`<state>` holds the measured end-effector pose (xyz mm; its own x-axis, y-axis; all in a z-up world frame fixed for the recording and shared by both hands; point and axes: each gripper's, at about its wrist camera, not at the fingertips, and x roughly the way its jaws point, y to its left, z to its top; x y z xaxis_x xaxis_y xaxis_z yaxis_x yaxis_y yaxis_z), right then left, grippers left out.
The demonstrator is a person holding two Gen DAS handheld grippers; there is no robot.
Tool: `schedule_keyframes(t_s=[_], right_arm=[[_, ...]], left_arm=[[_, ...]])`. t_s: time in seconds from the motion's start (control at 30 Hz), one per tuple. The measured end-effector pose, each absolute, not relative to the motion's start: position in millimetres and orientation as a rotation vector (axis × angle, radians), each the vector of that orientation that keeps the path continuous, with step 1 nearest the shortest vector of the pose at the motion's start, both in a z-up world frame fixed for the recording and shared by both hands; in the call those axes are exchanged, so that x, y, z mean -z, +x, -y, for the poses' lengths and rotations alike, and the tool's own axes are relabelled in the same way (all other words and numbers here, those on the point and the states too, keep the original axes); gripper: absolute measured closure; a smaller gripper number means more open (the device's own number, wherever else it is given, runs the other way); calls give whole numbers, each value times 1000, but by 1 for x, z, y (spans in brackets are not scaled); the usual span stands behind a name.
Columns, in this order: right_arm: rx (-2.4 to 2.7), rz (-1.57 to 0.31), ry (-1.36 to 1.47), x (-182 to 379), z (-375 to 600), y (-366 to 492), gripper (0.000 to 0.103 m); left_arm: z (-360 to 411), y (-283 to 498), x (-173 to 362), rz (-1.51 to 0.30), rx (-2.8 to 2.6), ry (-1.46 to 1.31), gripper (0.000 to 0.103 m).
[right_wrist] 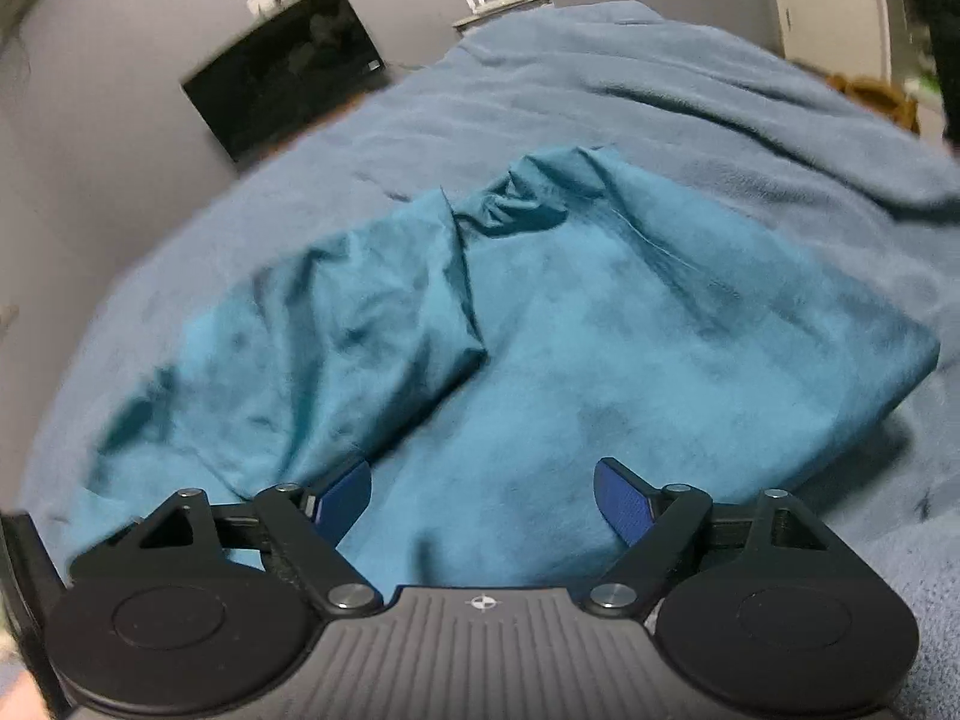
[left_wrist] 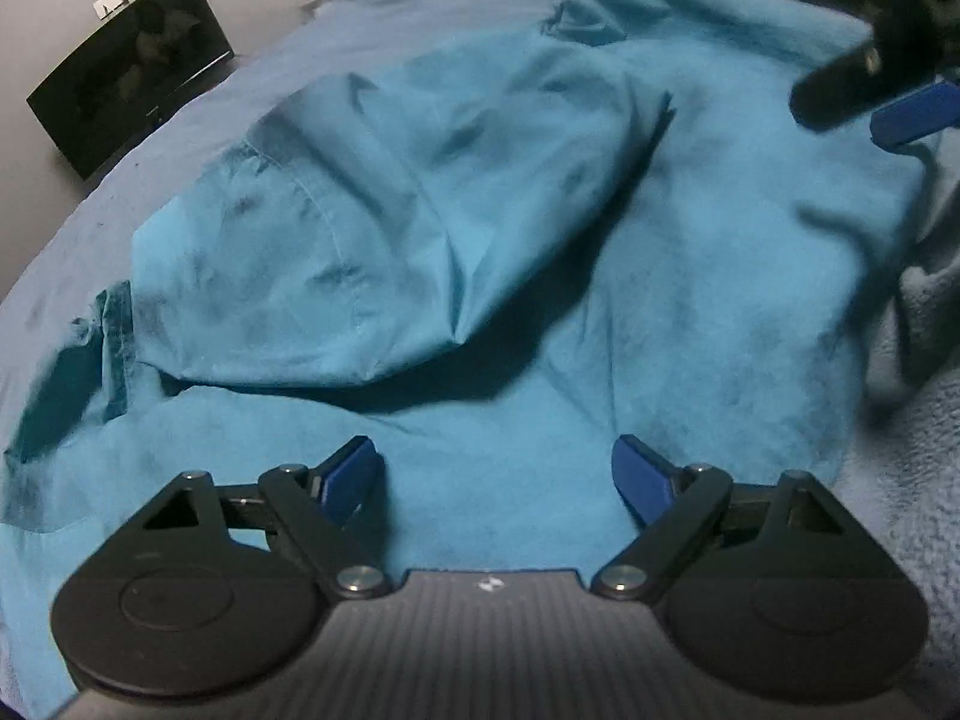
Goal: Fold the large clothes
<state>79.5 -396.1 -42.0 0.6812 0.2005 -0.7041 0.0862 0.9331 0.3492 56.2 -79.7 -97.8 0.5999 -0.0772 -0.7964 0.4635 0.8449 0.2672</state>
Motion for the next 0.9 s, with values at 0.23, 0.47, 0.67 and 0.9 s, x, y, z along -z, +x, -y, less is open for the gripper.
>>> schedule_keyframes(t_s=[0.23,0.47,0.67,0.9], right_arm=[[56,-785,460,27,426,64,18],[260,-776,669,29,505,44,8],[268,-878,773,50,516,61,6],[346,-916,920,83,524,93,6]], left_arm=[[83,37,86,-765,273,537,14],[96,14,60,-562,383,528,14],[98,35,81,-701,488,511,18],[95,40,86,-715,510,498,18]])
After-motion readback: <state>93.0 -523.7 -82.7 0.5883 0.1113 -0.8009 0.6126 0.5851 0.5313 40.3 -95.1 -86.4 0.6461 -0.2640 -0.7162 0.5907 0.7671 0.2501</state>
